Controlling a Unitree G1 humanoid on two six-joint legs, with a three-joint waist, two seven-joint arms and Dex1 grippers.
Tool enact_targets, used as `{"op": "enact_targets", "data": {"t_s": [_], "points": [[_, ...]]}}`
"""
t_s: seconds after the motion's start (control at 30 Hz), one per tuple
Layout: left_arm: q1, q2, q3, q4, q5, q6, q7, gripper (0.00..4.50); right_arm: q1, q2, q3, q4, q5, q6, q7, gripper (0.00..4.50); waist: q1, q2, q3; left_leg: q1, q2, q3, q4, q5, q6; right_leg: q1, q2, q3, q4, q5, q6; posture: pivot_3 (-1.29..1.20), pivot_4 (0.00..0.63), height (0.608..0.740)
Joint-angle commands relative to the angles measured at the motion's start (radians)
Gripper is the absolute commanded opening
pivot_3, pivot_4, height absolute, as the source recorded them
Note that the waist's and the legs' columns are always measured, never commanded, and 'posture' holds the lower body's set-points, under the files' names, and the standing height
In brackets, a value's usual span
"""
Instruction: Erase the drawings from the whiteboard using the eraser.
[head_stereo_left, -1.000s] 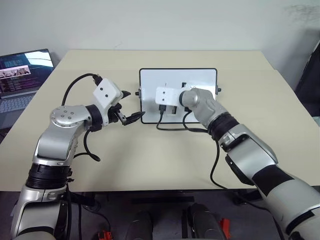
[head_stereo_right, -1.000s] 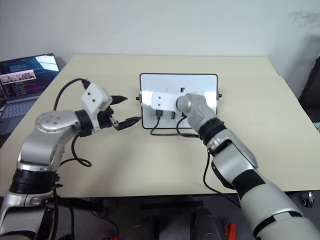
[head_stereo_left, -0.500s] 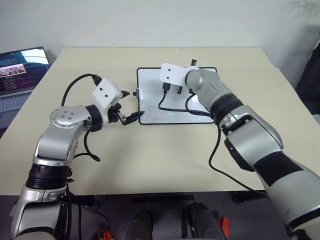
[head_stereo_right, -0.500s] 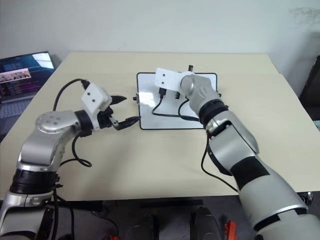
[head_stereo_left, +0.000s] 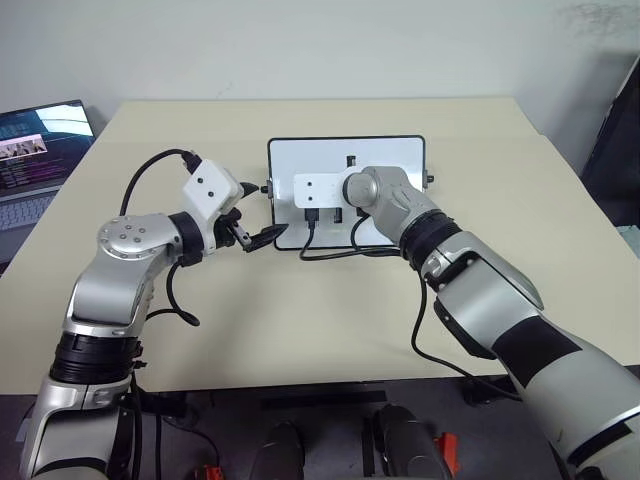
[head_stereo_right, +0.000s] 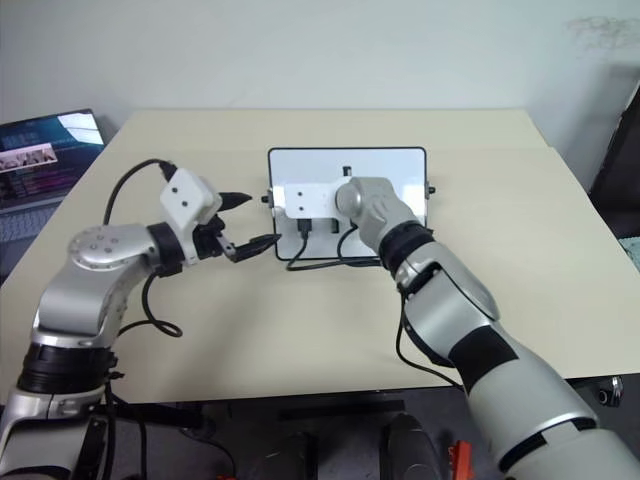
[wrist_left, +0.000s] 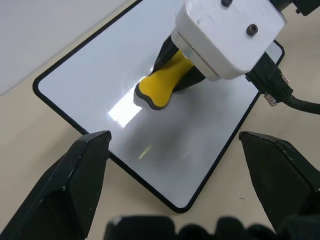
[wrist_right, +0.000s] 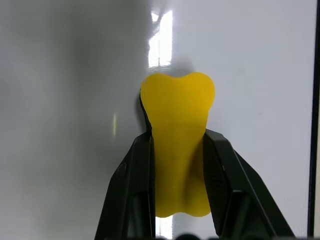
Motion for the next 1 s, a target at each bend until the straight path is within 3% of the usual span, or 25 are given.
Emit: {"op": "enact_targets", "data": {"t_s": [0.03,0.5,0.53,0.6,0.7,0.87,1.0], "points": [[-0.007,0.008,0.027,-0.034,-0.003,-0.003,0.013,4.5,0.005,-0.019,-0.008,0.018,-0.008,0.026,-0.002,0.97,0.0,0.0,0.0,0.0,0.0,0.0,0.0,0.0,0.0,0.0,0.0,0.0,0.0,0.0,0.0,0.0,0.15,0.74],[-0.057,-0.004,0.001,0.01,0.003,-0.02,-0.003,4.5,-0.039,-0.098,-0.103,-0.042,0.066,-0.068,-0.043,0.97,0.005,0.0,0.0,-0.005,0.0,0.0,-0.002,0.0,0.0,-0.004,0.0,0.0,-0.002,0.0,-0.001,0.0,0.15,0.74],[-0.06,-0.005,0.001,0.012,0.003,-0.021,-0.005,4.5,-0.031,-0.105,-0.11,-0.065,0.075,-0.087,-0.027,0.97,0.005,0.0,0.0,-0.008,0.0,0.0,-0.002,0.0,0.0,-0.007,0.0,0.0,-0.001,0.0,-0.001,0.0,0.15,0.74],[-0.063,-0.006,0.001,0.018,0.004,-0.025,-0.008,4.5,0.05,-0.155,-0.102,-0.24,0.136,-0.237,0.139,0.97,0.006,0.0,0.0,-0.011,0.0,0.0,-0.002,0.0,0.0,-0.009,0.0,-0.001,-0.002,0.002,-0.003,0.0,0.15,0.74],[-0.063,-0.004,0.001,0.03,0.008,-0.034,-0.014,4.5,0.131,-0.198,-0.14,-0.415,0.217,-0.197,0.278,0.97,0.006,0.0,0.0,-0.013,0.0,-0.001,-0.002,0.0,0.0,-0.01,0.0,-0.001,-0.003,0.002,-0.003,0.0,0.15,0.74],[-0.058,0.018,-0.001,0.037,0.004,-0.04,-0.048,4.5,0.276,-0.43,-0.196,-0.672,0.221,-0.088,0.402,0.97,0.028,0.0,0.001,-0.018,0.0,0.0,-0.001,0.0,-0.001,-0.014,-0.001,-0.002,-0.003,0.002,-0.004,0.0,0.15,0.74],[-0.063,0.052,0.011,0.055,0.003,-0.052,-0.077,4.5,0.317,-0.559,-0.242,-0.736,0.212,-0.029,0.409,0.97,0.028,0.001,0.001,-0.017,0.0,0.0,-0.002,-0.001,-0.001,-0.014,-0.001,-0.002,-0.004,0.002,-0.004,0.0,0.15,0.74]]}}
